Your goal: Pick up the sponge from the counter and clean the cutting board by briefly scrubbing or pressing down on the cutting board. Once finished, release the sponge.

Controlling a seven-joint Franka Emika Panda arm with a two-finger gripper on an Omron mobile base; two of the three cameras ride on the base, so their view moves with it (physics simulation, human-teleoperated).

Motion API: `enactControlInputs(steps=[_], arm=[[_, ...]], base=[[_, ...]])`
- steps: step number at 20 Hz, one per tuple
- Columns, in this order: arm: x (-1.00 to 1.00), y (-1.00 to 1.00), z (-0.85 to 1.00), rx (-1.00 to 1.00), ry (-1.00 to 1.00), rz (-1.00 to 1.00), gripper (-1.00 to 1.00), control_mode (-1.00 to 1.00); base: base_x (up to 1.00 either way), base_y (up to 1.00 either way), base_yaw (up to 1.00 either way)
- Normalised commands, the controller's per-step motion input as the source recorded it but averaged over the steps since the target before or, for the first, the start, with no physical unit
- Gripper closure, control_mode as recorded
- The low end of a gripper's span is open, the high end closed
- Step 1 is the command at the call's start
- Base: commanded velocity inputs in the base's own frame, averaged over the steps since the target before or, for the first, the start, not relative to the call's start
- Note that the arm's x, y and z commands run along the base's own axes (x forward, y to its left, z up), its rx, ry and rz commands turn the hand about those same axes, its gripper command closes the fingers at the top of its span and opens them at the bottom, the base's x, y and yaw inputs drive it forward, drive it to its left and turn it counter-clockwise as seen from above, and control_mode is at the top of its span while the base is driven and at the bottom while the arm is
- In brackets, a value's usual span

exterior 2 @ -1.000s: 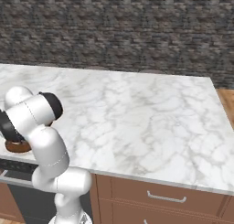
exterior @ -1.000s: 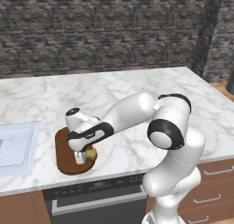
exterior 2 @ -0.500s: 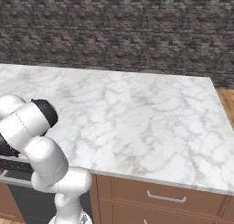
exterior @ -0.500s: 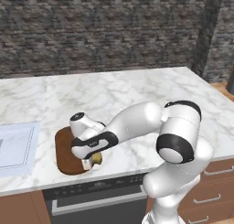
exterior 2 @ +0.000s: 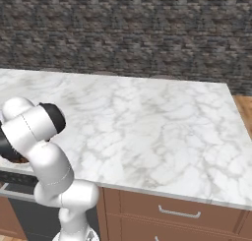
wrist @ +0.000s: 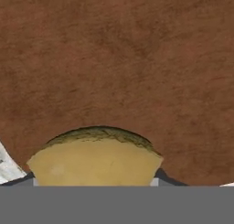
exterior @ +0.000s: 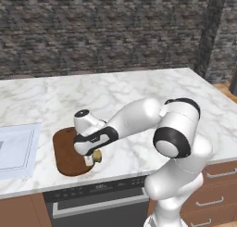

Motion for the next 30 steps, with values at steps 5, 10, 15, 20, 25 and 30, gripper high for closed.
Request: enactControlInputs(steps=[5,10,15,20,25,30], arm=[[0.56,0.00,0.00,0.02,-0.07,0.10,1.00,-1.00],[0.52,0.06,0.00,0.02,-0.08,0.03,1.00,-1.00],[0.63,0.21,0.00,0.04,-0.02,0.05,1.00,-1.00],[0.72,0.20,0.00,0.09,-0.02,0.06,1.00,-1.00],[0.65,0.45,0.00,0.02,0.00,0.01,1.00,-1.00],[0.40,0.57,0.00,0.00,0.00,0.00,1.00,-1.00]], base=[[0.00,0.00,0.00],[0.00,0.00,0.00],[0.00,0.00,0.00],[0.00,0.00,0.00],[0.00,0.00,0.00],[0.00,0.00,0.00]])
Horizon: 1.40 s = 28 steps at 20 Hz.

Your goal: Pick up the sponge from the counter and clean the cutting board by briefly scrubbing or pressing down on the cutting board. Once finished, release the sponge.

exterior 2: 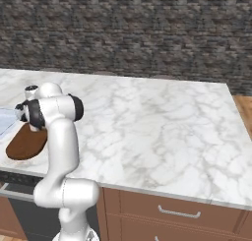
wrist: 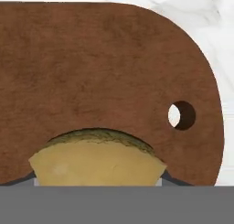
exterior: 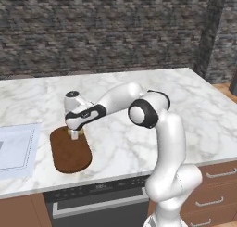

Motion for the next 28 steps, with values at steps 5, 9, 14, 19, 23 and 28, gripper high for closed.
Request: enactControlInputs(steps=[5,9,14,19,23,28], arm=[[0.41,0.54,0.00,0.00,0.00,0.00,1.00,-1.00],[-0.13,0.45,-0.10,0.00,0.00,0.00,1.00,-1.00],[-0.60,0.18,-0.06,0.00,-0.01,0.03,1.00,-1.00],[-0.64,-0.23,-0.11,0.03,0.00,0.07,1.00,-1.00],[-0.71,-0.44,-0.32,0.12,0.00,0.06,1.00,-1.00],[-0.82,-0.20,-0.18,0.06,0.01,0.05,1.00,-1.00]], base=[[0.00,0.00,0.00],[0.00,0.00,0.00],[0.00,0.00,0.00],[0.00,0.00,0.00],[0.00,0.00,0.00],[0.00,0.00,0.00]])
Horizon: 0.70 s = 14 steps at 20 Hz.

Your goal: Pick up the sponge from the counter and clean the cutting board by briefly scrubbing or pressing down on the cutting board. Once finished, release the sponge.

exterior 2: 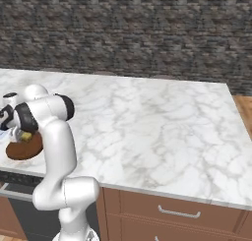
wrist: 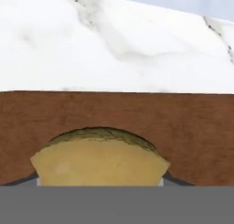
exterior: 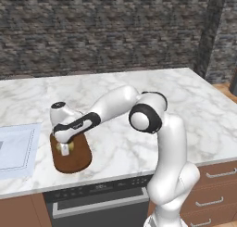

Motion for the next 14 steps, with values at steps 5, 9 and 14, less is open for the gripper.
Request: enactControlInputs(steps=[5,9,14], arm=[[-0.86,0.03,-0.01,-0.01,0.14,0.03,1.00,-1.00],[-0.70,0.10,0.00,-0.07,0.23,0.01,1.00,-1.00],[-0.64,0.00,0.00,-0.11,0.23,0.00,1.00,-1.00]], base=[[0.00,0.00,0.00],[0.00,0.00,0.00],[0.00,0.00,0.00]])
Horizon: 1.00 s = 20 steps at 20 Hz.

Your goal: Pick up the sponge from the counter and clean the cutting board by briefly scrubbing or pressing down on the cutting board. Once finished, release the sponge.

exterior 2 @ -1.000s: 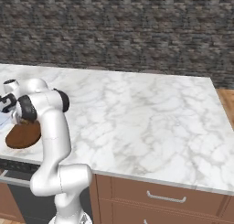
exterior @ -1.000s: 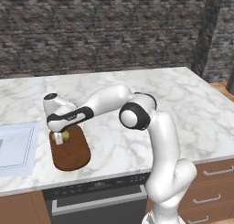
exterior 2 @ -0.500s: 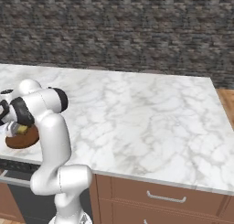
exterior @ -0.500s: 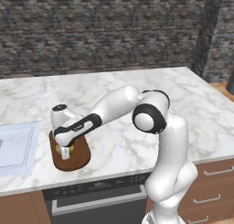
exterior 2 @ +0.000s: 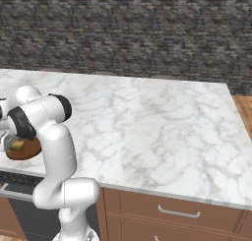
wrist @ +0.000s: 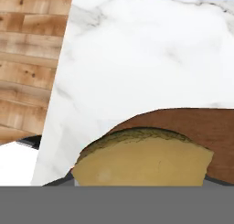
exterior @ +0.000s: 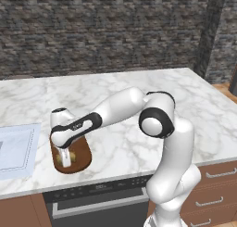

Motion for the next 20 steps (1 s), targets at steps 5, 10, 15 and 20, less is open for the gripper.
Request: enactControlInputs(steps=[5,10,15,20], arm=[[-0.65,-0.10,-0.15,-0.13,0.09,0.00,1.00,-1.00],[-0.24,-0.33,-0.09,0.04,-0.15,-0.01,1.00,-1.00],[0.00,-0.61,0.00,0.15,-0.15,0.00,1.00,-1.00],[0.35,-0.13,-0.01,0.11,-0.01,0.00,1.00,-1.00]], base=[[0.00,0.00,0.00],[0.00,0.00,0.00],[0.00,0.00,0.00],[0.00,0.00,0.00]])
